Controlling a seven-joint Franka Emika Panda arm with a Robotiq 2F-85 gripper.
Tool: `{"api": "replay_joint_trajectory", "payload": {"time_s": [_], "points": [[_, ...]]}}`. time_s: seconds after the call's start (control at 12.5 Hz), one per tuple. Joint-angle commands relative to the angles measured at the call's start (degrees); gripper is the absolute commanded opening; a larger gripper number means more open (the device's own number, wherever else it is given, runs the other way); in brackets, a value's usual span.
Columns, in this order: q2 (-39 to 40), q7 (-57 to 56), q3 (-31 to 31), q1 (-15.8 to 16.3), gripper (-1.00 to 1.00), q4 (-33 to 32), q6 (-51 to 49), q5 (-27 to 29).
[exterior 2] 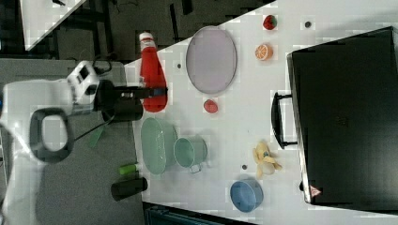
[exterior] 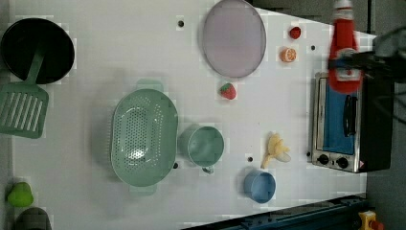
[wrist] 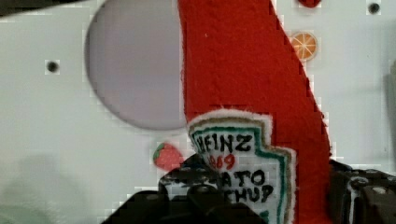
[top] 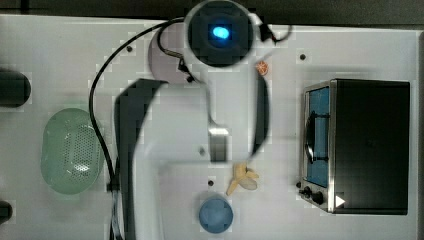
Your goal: Pick ketchup from plate and place it on table.
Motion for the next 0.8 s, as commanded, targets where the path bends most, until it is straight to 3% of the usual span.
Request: {"api": "replay_joint_trajectory", "payload": {"time_s": [0.08,0.48,0.8], "points": [[-1.5,1.1,-3.0,-2.4,0.21,-7.9,-3.0,0.6],[-7.7,2.8,-4.2,-2.6,0.21,-22.2,6.3,0.6],[-5.7,2.8,-3.4,-2.1,0.21,-31.6,19.0,0.6]]}}
